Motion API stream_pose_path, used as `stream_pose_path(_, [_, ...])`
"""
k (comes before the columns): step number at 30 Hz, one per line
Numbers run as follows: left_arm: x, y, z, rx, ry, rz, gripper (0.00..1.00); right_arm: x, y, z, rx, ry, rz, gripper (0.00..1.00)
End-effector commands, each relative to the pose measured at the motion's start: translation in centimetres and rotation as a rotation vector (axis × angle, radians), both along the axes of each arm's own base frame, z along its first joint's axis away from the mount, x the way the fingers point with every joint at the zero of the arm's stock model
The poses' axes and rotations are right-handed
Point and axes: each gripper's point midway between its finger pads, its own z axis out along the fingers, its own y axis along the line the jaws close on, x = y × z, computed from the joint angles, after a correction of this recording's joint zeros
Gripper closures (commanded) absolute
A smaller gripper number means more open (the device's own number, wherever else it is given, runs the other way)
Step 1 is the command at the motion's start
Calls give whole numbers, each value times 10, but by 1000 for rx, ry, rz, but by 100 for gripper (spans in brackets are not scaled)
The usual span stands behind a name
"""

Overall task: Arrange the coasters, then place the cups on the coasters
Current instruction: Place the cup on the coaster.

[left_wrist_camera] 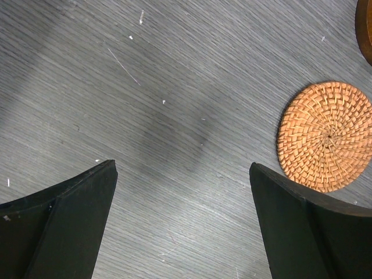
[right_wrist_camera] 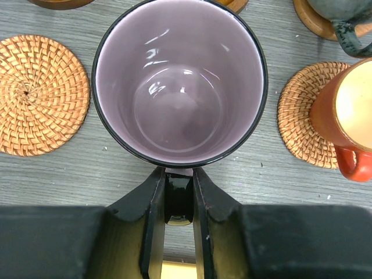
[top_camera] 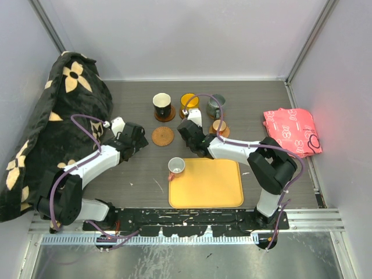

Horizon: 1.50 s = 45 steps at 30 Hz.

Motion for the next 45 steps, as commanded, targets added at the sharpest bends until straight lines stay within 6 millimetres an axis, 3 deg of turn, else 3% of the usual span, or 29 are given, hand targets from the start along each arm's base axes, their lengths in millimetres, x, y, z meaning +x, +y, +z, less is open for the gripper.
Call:
stream_pose_path(1, [16,-4,16,-17,-67,4,2,19,11,35,90,-89,-50,81])
stream_pose_path(20, [16,-4,17,-17,-70,5,2,17,10,36,93,-83,-53,50])
stream_pose_path(24, [16,-4,17,-16,-69,6,2,14,8,40,105,-83,-51,48])
stream_pose_path(29, [16,-3,18,-13,-72,7,2,8,7,50,129,-88,-40,45])
stream_pose_path(38, [16,-3,21,-12,-80,3,2,-10,-3,85,205,-114,-17,25])
stream_pose_path(45, [15,-2,24,-9,-86,-4,2,-23,-11,96,229,-103,-1,13])
